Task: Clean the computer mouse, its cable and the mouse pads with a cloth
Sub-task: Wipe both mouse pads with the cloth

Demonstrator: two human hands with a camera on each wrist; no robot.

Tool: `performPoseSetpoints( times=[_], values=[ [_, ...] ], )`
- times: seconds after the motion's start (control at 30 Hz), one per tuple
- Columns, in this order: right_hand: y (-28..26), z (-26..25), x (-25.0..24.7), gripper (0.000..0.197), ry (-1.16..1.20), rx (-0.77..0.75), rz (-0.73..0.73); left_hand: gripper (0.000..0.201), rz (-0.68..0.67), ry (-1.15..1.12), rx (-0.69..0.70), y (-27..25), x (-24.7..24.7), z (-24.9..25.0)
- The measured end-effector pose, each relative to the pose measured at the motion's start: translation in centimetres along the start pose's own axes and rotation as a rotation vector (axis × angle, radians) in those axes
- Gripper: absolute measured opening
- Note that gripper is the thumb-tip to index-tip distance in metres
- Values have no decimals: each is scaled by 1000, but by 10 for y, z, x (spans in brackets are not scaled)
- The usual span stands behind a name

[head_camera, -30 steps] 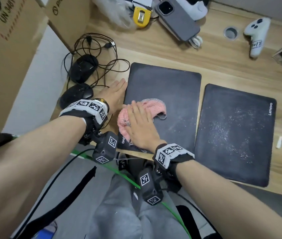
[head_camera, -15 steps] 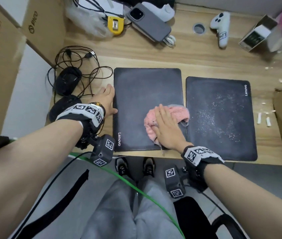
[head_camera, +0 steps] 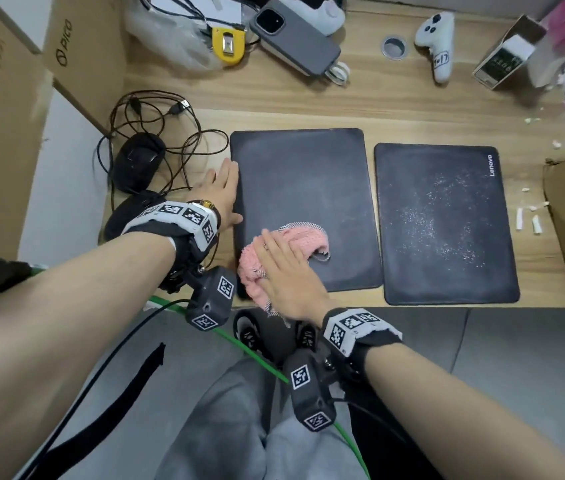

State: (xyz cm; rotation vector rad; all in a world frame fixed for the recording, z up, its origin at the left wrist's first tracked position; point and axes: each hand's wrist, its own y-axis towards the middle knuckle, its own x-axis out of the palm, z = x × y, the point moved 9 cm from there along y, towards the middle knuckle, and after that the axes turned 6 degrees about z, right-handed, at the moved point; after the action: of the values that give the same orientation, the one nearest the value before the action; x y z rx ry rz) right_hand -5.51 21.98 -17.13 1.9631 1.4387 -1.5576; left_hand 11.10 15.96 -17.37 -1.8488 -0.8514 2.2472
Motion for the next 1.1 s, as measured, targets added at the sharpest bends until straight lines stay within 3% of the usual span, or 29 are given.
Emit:
performPoseSetpoints(
  times=[0.2,0.33,0.8,1.1],
  values=[
    [-40,99,-22,67,97,317,106,103,-68,114,22,2,-14,13],
    [-44,119,-29,68,122,414,101,109,-118,149,12,7,-19,18],
    [89,160,-104,68,42,427,194,112,-141,98,23,12,-10,10],
    [133,170,-127,68,43,371,199,111,-155,43,-7,11,-11,8]
  ],
)
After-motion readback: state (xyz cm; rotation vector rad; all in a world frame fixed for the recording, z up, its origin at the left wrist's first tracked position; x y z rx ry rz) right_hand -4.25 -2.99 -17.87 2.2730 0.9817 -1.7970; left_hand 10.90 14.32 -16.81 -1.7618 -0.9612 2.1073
